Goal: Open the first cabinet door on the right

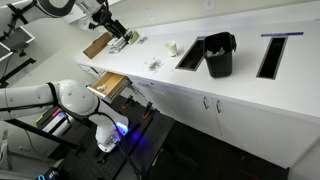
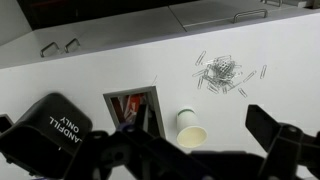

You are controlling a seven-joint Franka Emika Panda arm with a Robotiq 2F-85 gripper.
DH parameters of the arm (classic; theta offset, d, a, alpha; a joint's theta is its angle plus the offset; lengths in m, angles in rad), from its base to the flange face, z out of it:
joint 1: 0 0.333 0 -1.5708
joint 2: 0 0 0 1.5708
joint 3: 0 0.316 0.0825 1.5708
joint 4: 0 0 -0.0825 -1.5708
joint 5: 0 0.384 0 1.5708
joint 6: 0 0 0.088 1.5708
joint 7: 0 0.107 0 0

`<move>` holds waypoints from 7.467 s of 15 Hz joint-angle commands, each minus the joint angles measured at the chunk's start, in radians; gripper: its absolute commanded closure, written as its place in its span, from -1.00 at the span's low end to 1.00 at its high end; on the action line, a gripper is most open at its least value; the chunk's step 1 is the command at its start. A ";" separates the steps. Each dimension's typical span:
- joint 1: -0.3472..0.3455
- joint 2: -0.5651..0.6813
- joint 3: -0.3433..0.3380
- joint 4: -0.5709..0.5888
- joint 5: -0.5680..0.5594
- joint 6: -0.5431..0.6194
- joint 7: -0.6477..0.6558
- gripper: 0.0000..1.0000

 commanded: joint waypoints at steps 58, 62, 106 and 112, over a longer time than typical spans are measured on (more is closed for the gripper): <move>-0.897 1.705 -0.332 0.651 1.401 -0.195 0.264 -1.00; -0.898 1.713 -0.325 0.643 1.407 -0.161 0.226 -1.00; -0.974 2.027 -0.120 0.844 1.859 -0.375 0.224 0.76; -0.986 2.027 -0.147 0.810 1.827 -0.408 0.195 0.95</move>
